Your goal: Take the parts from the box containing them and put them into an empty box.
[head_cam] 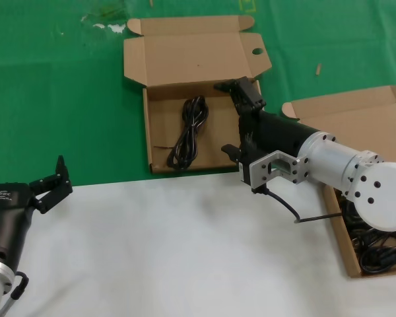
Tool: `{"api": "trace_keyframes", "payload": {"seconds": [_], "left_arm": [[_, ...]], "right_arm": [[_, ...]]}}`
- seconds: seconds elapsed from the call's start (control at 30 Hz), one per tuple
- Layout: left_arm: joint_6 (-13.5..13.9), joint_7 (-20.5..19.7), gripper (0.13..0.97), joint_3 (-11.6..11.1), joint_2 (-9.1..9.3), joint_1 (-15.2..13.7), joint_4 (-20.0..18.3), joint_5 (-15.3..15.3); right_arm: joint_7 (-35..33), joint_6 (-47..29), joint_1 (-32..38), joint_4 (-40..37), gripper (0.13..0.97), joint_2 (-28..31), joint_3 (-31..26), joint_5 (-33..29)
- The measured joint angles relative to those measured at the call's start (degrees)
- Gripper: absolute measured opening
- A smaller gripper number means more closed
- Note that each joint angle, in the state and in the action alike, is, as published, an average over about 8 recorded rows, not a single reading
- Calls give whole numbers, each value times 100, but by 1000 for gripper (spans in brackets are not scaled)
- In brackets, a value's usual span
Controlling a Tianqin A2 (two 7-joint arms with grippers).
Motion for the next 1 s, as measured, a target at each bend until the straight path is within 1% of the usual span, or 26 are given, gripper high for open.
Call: {"api": "trace_keyframes", "payload": {"seconds": [0.27,0.57,1.0], "left_arm": [[0,0,966,0,0,0,0,0],[0,0,966,0,0,0,0,0],[0,0,966,0,0,0,0,0]], "right_arm": [[0,0,0,0,950,0,0,0],[0,0,0,0,966,0,0,0],[0,0,0,0,966,0,0,0]]}}
